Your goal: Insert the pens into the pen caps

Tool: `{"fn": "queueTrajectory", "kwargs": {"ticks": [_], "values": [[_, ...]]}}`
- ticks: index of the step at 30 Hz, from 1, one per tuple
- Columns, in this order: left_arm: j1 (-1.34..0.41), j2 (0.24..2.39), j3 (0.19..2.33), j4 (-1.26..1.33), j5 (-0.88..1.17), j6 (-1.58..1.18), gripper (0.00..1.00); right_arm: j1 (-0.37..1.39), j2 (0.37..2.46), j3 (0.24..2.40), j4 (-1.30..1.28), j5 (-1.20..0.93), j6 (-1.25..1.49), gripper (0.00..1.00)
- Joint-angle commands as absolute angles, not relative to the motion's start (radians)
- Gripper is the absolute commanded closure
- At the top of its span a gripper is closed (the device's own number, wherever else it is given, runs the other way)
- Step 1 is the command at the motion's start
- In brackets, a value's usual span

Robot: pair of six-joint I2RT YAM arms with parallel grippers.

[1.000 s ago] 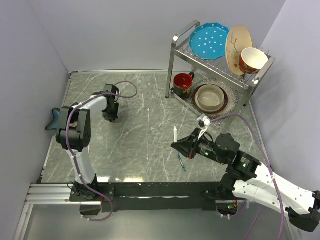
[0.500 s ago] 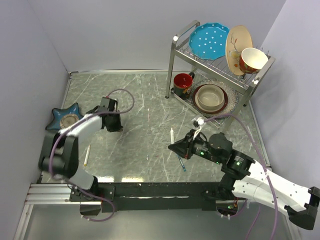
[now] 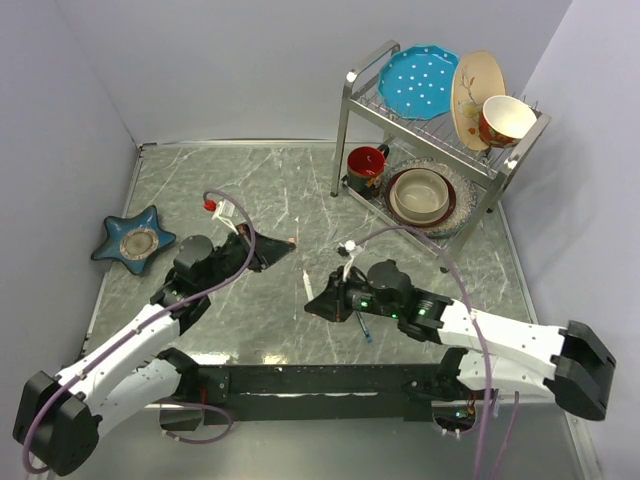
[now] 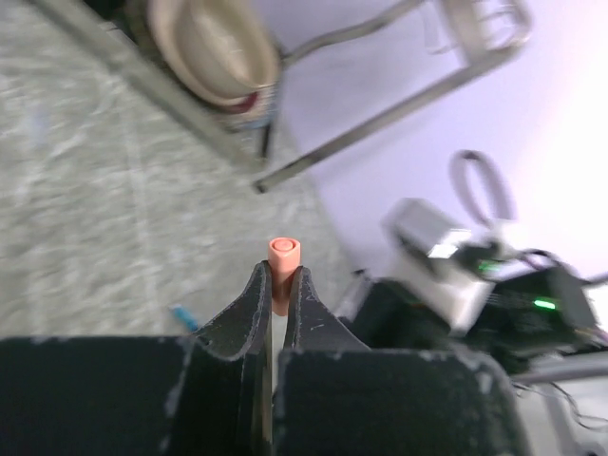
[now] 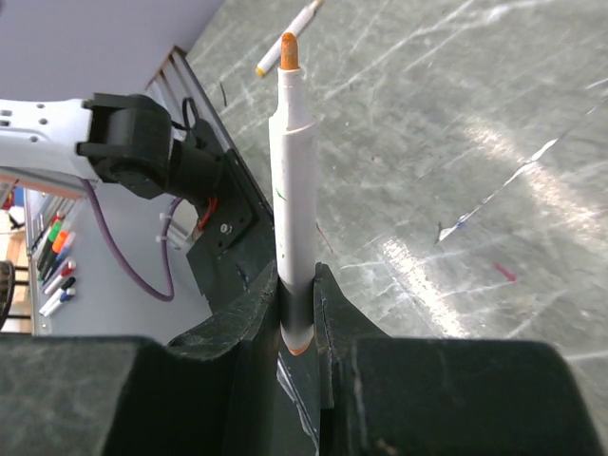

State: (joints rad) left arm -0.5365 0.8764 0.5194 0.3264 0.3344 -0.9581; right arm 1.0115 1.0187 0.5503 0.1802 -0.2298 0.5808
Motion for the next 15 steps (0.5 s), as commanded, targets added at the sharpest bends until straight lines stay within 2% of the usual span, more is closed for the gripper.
{"fn": "queueTrajectory", "kwargs": {"ticks": [1,15], "values": [[-0.572,0.799,0.482,0.505,0.339,-1.046,0.99,1.049,1.081,0.627,0.317,-0.224,0.615,1.0],[-0.577,0.718,0.44,0.48,0.351,-0.993,0.99,1.104,1.115,0.664,0.324,-0.138,0.635,1.0]]}}
